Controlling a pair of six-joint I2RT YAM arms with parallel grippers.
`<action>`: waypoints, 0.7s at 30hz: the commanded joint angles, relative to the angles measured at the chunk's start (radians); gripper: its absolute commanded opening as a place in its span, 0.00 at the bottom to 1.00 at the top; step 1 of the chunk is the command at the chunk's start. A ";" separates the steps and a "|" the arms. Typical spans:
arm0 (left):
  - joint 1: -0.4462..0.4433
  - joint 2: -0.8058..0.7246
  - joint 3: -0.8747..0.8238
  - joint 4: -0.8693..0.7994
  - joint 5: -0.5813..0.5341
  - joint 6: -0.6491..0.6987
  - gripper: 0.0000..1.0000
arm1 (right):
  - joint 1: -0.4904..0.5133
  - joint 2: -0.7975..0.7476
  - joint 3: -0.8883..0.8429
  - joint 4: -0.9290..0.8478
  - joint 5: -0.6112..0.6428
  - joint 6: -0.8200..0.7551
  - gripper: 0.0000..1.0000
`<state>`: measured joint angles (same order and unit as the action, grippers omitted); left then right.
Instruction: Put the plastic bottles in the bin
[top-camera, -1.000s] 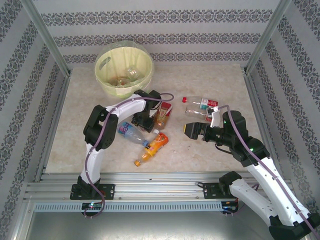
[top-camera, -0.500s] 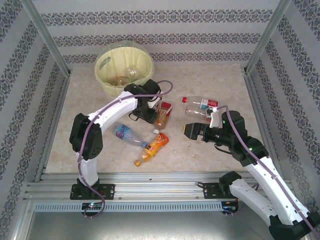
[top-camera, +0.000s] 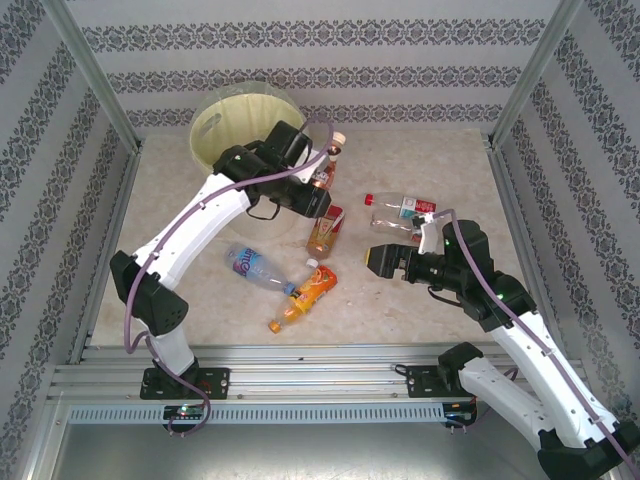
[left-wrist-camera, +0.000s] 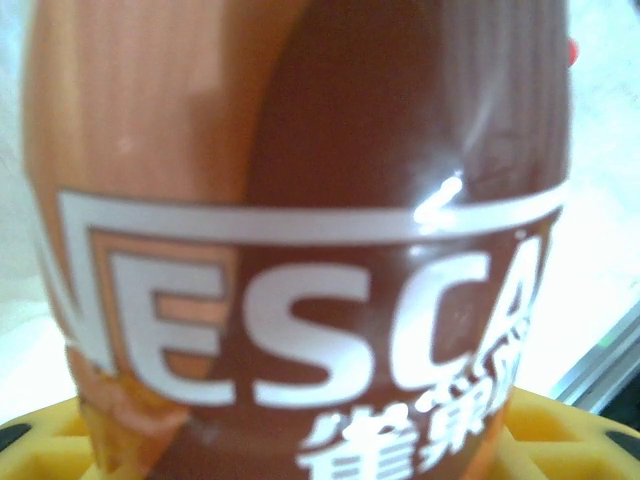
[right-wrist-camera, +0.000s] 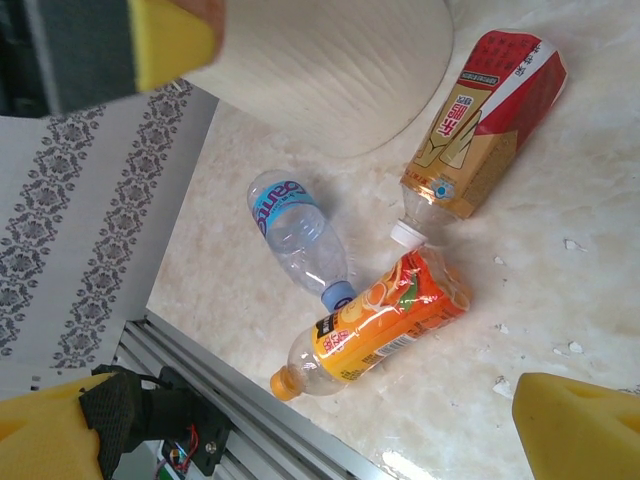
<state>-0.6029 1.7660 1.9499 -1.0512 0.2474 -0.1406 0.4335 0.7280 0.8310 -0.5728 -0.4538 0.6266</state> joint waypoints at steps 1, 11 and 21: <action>-0.003 -0.010 0.090 -0.013 0.030 -0.016 0.54 | -0.006 0.004 0.028 0.031 -0.017 0.013 0.97; 0.075 0.051 0.325 -0.110 -0.025 -0.023 0.54 | 0.003 0.020 0.044 0.051 -0.014 0.030 0.97; 0.256 0.145 0.448 -0.195 -0.096 -0.017 0.54 | 0.021 0.033 0.074 0.032 0.004 0.030 0.97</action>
<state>-0.3885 1.8858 2.3646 -1.1828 0.1932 -0.1516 0.4431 0.7624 0.8707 -0.5419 -0.4526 0.6521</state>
